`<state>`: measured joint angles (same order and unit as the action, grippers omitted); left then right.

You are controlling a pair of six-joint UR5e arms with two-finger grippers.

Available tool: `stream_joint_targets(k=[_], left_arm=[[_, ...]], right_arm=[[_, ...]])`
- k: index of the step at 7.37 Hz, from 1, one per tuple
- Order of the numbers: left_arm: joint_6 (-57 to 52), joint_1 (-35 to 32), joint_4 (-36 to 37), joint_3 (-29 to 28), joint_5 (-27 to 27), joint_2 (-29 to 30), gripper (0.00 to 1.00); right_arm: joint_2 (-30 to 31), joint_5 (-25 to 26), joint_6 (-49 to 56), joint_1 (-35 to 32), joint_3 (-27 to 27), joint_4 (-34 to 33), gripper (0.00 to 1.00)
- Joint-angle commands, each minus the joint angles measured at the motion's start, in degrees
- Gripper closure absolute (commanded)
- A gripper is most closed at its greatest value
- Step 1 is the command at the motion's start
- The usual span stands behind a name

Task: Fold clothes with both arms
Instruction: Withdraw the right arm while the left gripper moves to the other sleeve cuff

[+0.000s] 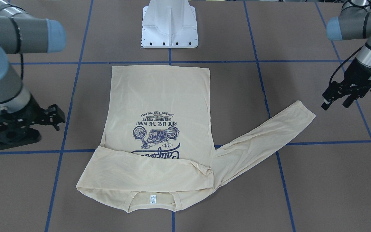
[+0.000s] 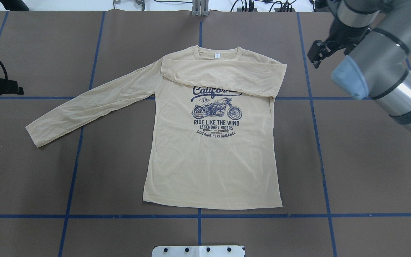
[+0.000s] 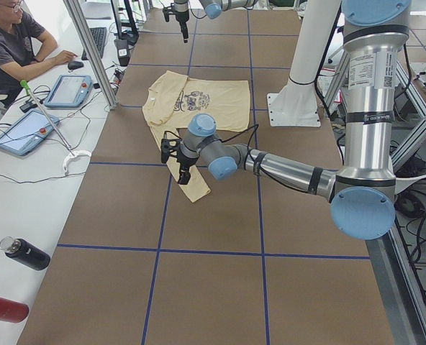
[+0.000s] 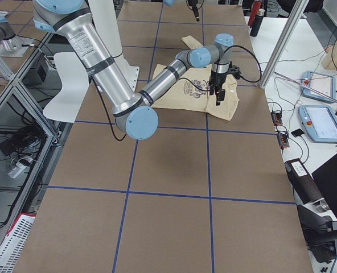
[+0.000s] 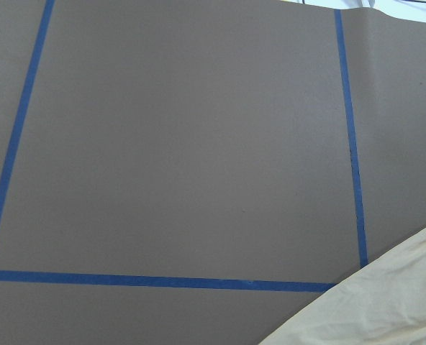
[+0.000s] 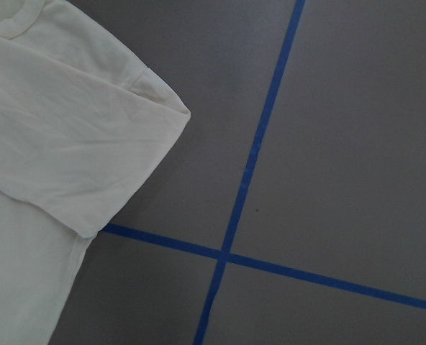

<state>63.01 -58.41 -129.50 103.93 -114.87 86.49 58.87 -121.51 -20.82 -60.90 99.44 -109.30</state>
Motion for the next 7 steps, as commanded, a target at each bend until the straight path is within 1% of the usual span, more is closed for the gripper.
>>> stream_joint_targets(k=[1, 2, 3, 4, 5, 6, 7], left_arm=[[9.02, 7.84, -10.29, 0.13, 8.13, -7.44, 0.01], [12.8, 13.79, -10.51, -0.48, 13.92, -7.65, 0.01], [13.36, 16.03, -10.43, -2.49, 16.76, -7.47, 0.01], [13.11, 16.22, -10.34, -3.99, 17.14, -7.04, 0.01], [12.76, 17.62, -10.34, -5.05, 19.23, -6.95, 0.03], [12.75, 18.76, -9.99, -5.23, 19.42, -6.51, 0.04], [12.75, 19.9, -7.81, -5.15, 19.51, -5.37, 0.09]], right_arm=[[8.68, -8.9, 2.62, -5.45, 7.05, -0.3, 0.0], [10.8, -9.01, 2.45, -5.46, 10.13, -0.65, 0.0], [12.39, -8.93, 2.01, -5.46, 12.68, -1.87, 0.0], [14.49, -8.75, 1.75, -5.46, 14.54, -1.88, 0.0], [15.73, -8.75, 1.66, -5.46, 15.51, -1.97, 0.0], [16.01, -8.84, 1.66, -5.46, 15.87, -1.8, 0.0], [16.44, -8.75, 1.66, -5.46, 16.48, -1.62, 0.0]])
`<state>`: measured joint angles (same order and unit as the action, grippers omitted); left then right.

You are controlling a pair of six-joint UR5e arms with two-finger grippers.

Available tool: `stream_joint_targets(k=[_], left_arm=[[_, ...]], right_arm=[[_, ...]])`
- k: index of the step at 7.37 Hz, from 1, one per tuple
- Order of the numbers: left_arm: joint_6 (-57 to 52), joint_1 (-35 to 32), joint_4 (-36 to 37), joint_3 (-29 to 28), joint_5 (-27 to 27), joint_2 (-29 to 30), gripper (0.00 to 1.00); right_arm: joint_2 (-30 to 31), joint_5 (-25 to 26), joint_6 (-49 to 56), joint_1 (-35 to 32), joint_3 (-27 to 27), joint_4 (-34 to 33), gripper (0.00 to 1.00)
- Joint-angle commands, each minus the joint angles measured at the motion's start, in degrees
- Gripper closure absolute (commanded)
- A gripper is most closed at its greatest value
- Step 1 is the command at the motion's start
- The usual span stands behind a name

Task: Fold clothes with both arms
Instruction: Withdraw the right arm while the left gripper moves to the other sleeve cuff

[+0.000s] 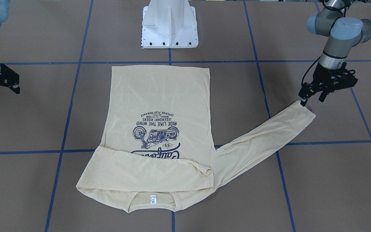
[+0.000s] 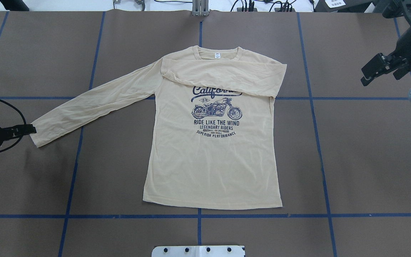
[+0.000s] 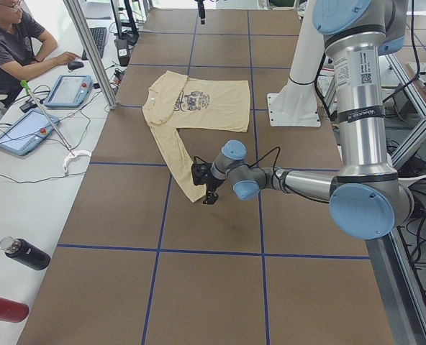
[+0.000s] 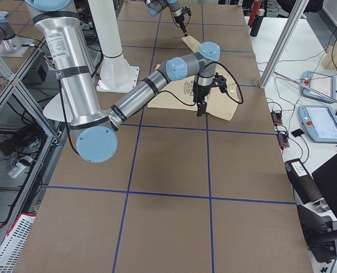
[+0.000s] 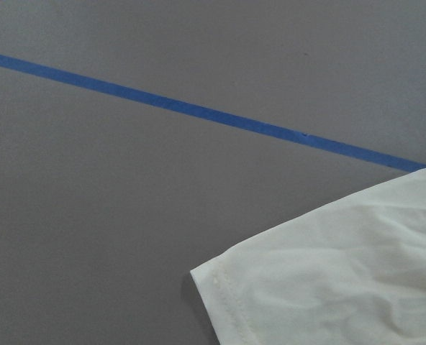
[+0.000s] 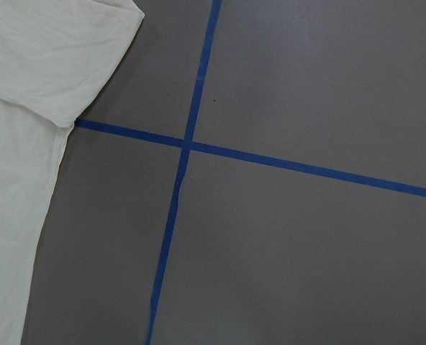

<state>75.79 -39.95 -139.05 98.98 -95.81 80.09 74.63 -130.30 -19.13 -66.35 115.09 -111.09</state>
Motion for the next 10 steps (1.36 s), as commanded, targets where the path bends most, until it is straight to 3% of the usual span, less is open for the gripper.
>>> stream_joint_targets(k=[1, 2, 5, 6, 7, 8, 10], left_arm=[[-0.03, 1.89, 4.47, -0.11, 0.45, 2.86, 0.1], [-0.03, 2.94, 5.19, -0.11, 0.54, 3.14, 0.12], [-0.03, 3.04, 5.28, 0.24, 0.54, 2.97, 0.46], [-0.11, 3.12, 5.29, 0.5, 0.54, 2.97, 0.5], [-1.77, 3.12, 5.29, 1.12, 0.54, 2.88, 0.61], [-3.7, 2.86, 5.63, 2.78, 0.54, 2.45, 0.79], [-3.8, 2.95, 12.72, 7.08, 0.62, 2.79, 1.0]], right_arm=[[0.78, 0.3, -0.03, -0.01, 0.84, 0.34, 0.0], [0.7, 0.48, -0.03, -0.01, 0.93, 0.35, 0.0], [0.61, -0.04, -0.03, -0.01, 2.07, 0.35, 0.0], [0.61, -0.05, -0.03, -0.01, 1.98, 0.35, 0.0], [0.61, -0.05, -0.03, -0.01, 1.81, 0.35, 0.0], [0.7, -0.05, -0.03, -0.01, 1.81, 0.35, 0.0], [0.7, 0.13, -0.03, 0.08, 1.54, 0.35, 0.0]])
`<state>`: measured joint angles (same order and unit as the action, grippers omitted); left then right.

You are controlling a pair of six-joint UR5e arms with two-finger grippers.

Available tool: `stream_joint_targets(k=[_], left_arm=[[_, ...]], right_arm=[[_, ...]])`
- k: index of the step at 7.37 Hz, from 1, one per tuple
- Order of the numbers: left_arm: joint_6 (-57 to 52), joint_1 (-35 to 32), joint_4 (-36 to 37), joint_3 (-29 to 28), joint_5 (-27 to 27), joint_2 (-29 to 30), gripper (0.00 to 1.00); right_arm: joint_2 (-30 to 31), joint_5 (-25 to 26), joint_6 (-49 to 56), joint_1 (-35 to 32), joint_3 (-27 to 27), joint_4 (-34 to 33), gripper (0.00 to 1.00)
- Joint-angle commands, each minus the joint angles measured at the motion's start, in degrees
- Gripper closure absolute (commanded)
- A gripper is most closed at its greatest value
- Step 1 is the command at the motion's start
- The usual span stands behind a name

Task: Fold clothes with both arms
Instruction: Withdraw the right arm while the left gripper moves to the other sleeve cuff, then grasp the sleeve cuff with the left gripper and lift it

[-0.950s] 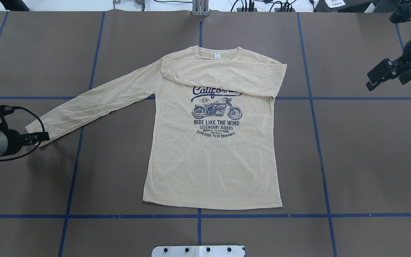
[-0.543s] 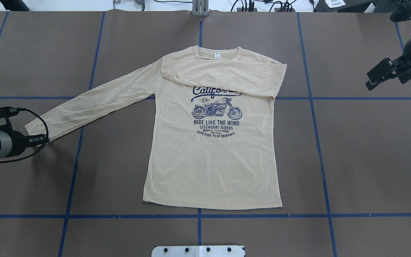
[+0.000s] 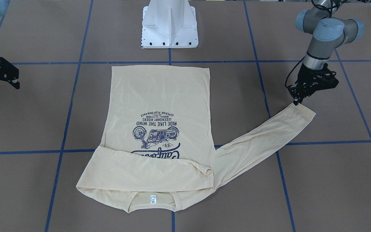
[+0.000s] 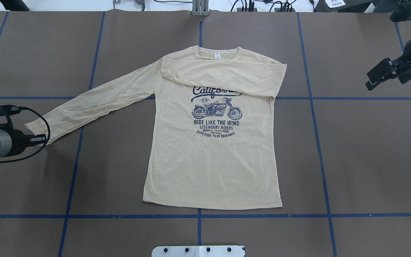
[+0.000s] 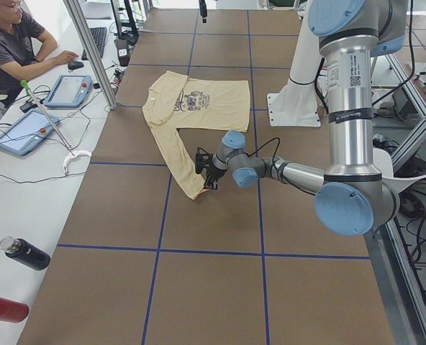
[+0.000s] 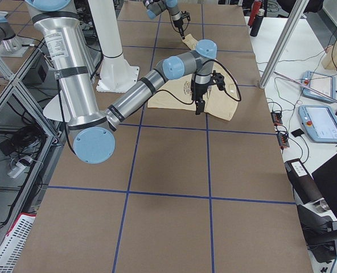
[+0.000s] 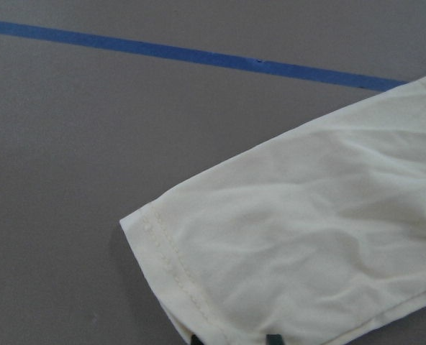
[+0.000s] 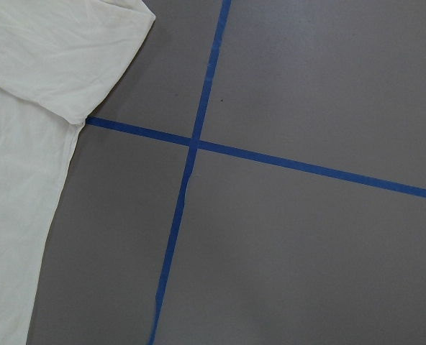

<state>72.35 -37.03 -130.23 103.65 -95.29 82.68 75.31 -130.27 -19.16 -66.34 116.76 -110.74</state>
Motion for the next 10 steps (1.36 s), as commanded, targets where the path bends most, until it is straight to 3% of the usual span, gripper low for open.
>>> stream_joint_targets(k=[1, 4, 6, 8, 9, 10], left_arm=[[-0.28, 0.03, 4.02, 2.43, 1.24, 0.28, 1.0], [-0.1, -0.06, 4.02, 4.78, 0.64, 0.81, 1.0], [0.6, -3.9, 4.2, 9.8, -5.56, 3.08, 1.0], [0.87, -9.36, 4.46, 9.9, -14.0, 10.26, 1.0], [4.7, -10.33, 6.55, 9.9, -18.74, 16.31, 1.0], [7.95, -10.26, 12.49, 9.03, -20.53, 26.37, 1.0]], right_arm=[[0.01, 0.27, 0.0, 0.07, -0.4, 0.0, 0.0], [0.01, 0.54, 0.0, 0.16, -0.93, 0.18, 0.0], [0.1, 0.71, 0.09, 0.07, -0.93, 0.18, 0.0], [2.8, 1.07, 0.26, -0.01, -0.49, -0.18, 0.0], [4.57, 1.15, 0.78, -0.54, -0.05, -0.09, 0.0], [7.19, 1.16, 1.14, -1.76, 0.3, 0.43, 0.0]])
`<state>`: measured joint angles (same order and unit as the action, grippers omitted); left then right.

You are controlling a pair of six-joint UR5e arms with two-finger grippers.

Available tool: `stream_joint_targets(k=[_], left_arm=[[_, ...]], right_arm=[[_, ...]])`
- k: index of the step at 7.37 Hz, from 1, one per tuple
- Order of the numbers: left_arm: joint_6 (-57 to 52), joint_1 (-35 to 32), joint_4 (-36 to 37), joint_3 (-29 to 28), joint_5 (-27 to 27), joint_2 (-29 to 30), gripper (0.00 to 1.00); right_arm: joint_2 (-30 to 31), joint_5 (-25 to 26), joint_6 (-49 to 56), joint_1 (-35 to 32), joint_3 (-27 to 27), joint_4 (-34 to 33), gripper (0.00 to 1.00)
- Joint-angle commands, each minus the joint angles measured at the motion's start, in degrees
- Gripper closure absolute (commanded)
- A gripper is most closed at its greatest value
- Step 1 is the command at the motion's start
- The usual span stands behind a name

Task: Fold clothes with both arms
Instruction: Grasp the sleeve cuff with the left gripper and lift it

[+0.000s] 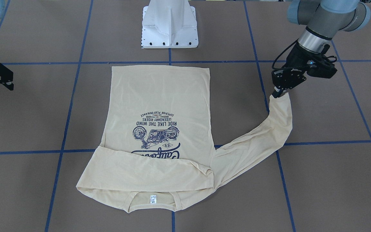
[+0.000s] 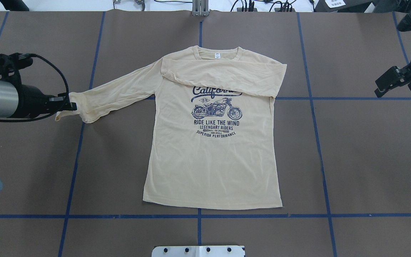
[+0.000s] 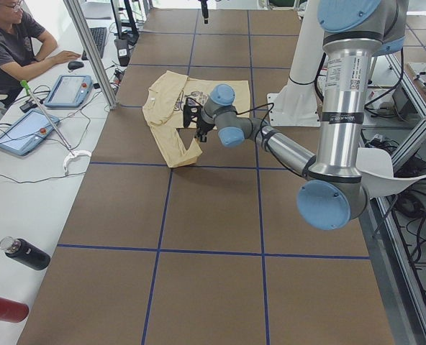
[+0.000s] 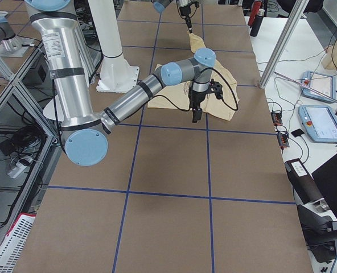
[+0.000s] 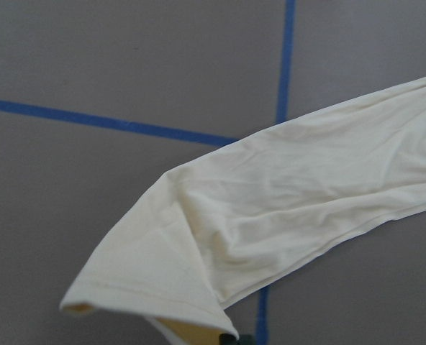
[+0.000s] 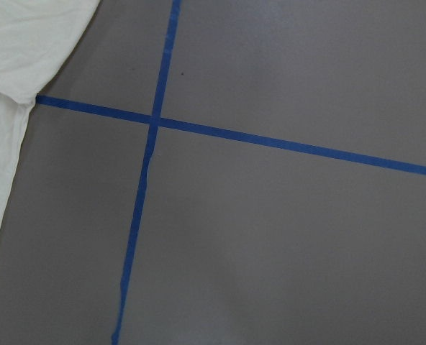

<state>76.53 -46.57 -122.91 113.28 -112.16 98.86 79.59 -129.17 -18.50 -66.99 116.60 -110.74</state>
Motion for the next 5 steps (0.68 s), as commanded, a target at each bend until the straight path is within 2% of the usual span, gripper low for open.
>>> stream_joint_targets(k=[1, 3, 4, 5], left_arm=[[7.63, -0.46, 14.01, -4.18, -3.94, 23.09, 1.0], [13.54, 0.85, 13.41, -18.89, -3.85, 40.02, 1.0], [15.39, 4.08, 9.83, -27.5, -3.42, 45.23, 1.0], [17.23, 5.33, 3.7, -34.55, -3.07, 47.46, 1.0]], right_arm=[[4.59, 0.23, 1.44, -1.3, 1.17, 0.43, 0.0], [6.63, 0.5, 3.99, -2.36, 1.18, 0.43, 0.0], [6.63, 0.5, 3.99, -2.45, 1.0, 0.43, 0.0], [6.63, 0.5, 3.99, -2.45, 0.82, 0.43, 0.0]])
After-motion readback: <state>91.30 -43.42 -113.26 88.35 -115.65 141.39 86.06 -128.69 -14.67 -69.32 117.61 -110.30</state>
